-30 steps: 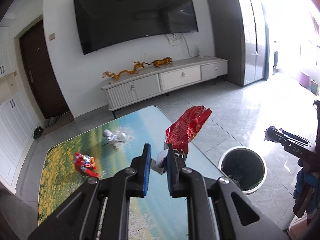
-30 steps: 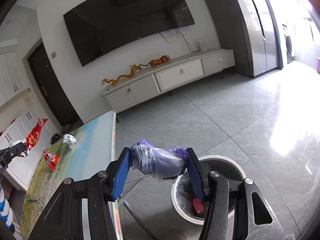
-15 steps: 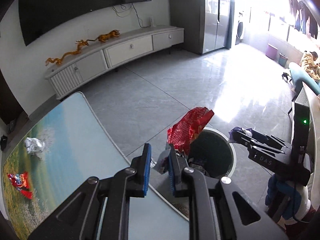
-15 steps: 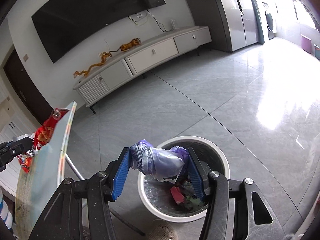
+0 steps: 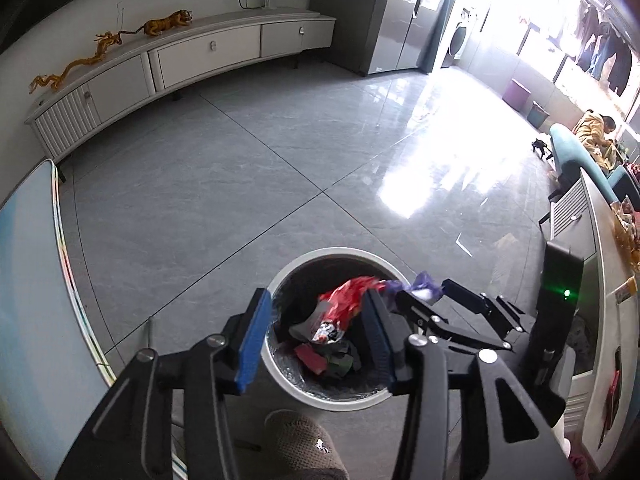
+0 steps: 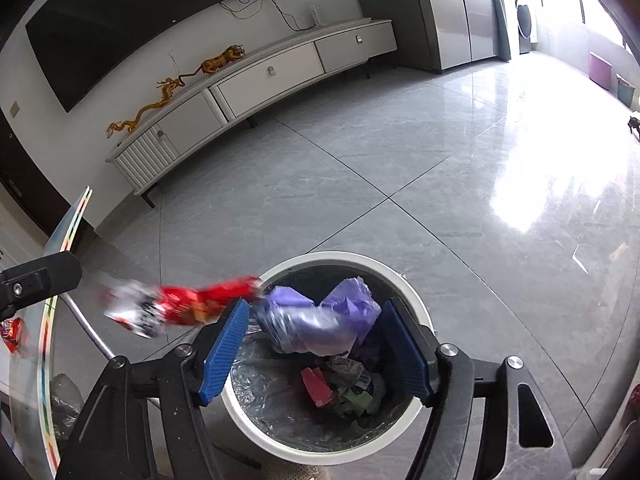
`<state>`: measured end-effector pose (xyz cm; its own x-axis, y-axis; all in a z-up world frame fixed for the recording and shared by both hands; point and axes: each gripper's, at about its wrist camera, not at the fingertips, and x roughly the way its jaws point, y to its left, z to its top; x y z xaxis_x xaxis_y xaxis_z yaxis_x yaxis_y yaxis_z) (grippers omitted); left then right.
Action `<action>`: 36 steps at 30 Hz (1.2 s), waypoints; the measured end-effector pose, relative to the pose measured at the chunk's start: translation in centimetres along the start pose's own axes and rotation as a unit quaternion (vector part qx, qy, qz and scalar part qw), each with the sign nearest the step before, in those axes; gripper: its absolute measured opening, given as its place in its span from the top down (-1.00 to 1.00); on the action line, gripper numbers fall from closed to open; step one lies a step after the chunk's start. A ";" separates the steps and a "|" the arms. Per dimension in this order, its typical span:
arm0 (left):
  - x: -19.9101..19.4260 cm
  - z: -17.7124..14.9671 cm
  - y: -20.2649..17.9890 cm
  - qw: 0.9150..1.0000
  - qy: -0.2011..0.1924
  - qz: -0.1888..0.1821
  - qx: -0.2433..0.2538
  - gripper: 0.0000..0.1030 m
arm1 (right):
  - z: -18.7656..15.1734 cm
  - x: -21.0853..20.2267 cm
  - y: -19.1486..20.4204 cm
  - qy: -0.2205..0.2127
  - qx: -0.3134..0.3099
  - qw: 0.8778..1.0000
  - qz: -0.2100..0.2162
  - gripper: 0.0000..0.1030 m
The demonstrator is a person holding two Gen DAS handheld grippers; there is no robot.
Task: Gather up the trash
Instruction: 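Carry both bags over the white bin and open both grippers to drop them, then move both grippers back to the last trash on the table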
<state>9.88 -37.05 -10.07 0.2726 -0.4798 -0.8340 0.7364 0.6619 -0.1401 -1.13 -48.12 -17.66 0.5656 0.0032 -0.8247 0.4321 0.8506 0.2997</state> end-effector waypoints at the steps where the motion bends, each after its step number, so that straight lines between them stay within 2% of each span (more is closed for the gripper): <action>1: 0.0 0.2 0.0 1.000 -0.002 0.000 -0.002 0.05 | 0.0 0.0 -0.1 0.000 0.001 1.000 -0.001 -0.41; 6: -1.0 0.7 0.5 1.000 -0.018 0.019 -0.002 0.05 | -0.2 -0.6 0.3 -0.006 -0.003 1.000 -0.008 -0.54; 8: -2.2 0.4 1.1 0.999 -0.036 0.033 -0.007 0.05 | -0.1 -1.1 0.6 -0.014 -0.006 1.000 -0.010 -0.69; 14: -6.2 -0.5 3.5 0.991 -0.091 0.094 -0.034 0.05 | 0.0 -3.9 1.8 -0.051 -0.008 0.999 -0.005 -1.00; 20: -11.7 -1.9 5.1 0.977 -0.141 0.153 -0.034 0.05 | 0.5 -6.8 4.2 -0.087 -0.021 0.996 0.022 -1.00; 24: -14.8 -3.3 6.1 0.970 -0.156 0.184 -0.041 0.04 | 0.8 -9.1 6.2 -0.116 -0.035 0.992 0.045 -1.00; 30: -19.2 -5.4 8.0 0.953 -0.188 0.230 -0.061 0.03 | 1.1 -12.4 9.2 -0.153 -0.050 0.984 0.082 -1.00; 33: -21.4 -6.7 8.9 0.943 -0.203 0.253 -0.072 -0.11 | 1.1 -13.7 10.6 -0.164 -0.058 0.980 0.093 -1.00; 36: -23.1 -7.9 9.8 0.936 -0.217 0.264 -0.085 -0.14 | 1.0 -14.5 11.8 -0.171 -0.067 0.978 0.100 -1.00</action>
<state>5.94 -14.91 3.59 0.8234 -0.2240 -0.5214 0.3290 0.9370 0.1171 -3.53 -38.69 -1.71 0.8408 0.0192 -0.5410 0.2065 0.9124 0.3534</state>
